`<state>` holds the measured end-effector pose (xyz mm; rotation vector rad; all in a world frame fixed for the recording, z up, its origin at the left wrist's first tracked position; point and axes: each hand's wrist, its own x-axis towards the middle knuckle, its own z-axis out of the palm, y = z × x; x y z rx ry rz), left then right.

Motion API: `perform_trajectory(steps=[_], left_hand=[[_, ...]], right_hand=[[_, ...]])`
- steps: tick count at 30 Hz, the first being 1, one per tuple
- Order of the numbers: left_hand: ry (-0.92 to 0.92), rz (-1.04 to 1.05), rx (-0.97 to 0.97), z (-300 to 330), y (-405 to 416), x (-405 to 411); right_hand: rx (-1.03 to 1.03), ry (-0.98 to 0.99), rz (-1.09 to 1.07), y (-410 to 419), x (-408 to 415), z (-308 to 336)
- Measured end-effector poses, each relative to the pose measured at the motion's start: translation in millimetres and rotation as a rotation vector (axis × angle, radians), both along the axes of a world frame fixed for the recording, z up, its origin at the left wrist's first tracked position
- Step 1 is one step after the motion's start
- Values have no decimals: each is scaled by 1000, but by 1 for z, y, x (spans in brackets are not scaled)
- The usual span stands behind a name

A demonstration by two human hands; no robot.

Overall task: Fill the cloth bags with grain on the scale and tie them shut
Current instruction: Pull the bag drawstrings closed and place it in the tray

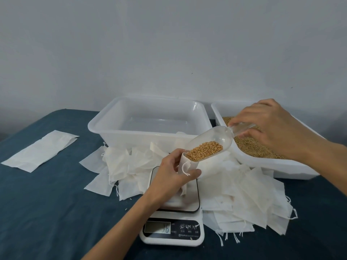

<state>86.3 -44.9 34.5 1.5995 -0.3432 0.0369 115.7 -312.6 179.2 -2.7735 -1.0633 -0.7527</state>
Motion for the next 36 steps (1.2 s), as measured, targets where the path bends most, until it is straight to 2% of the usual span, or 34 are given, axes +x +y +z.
perform_trajectory(steps=[36], left_hand=[[63, 3, -5, 4, 4, 1]], right_hand=[[6, -111, 48, -5, 7, -11]])
